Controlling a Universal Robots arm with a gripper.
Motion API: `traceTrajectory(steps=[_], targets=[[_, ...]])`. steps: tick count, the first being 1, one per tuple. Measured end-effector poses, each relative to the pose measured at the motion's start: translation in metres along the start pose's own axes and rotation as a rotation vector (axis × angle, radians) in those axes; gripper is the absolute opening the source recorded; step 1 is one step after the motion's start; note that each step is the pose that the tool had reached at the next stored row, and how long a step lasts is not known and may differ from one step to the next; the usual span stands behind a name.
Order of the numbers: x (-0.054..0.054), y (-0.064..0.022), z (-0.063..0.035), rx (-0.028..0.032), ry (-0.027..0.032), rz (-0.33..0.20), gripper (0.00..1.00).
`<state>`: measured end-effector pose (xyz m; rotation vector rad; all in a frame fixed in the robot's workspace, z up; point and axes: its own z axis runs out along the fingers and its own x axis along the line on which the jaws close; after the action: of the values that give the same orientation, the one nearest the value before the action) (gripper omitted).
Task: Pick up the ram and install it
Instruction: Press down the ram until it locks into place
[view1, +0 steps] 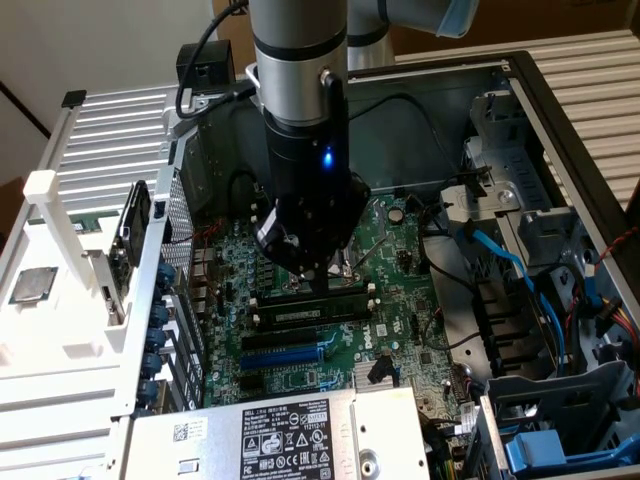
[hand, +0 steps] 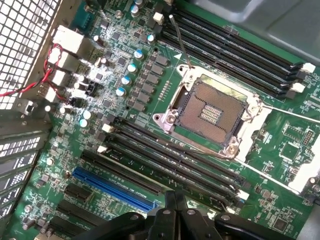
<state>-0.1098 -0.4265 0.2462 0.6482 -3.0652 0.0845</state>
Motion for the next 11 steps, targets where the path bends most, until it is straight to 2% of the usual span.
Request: traceTrajectory(steps=[11], targets=[[0.0,0.0,0.0,-0.0021,0.0079,0.148,0.1]])
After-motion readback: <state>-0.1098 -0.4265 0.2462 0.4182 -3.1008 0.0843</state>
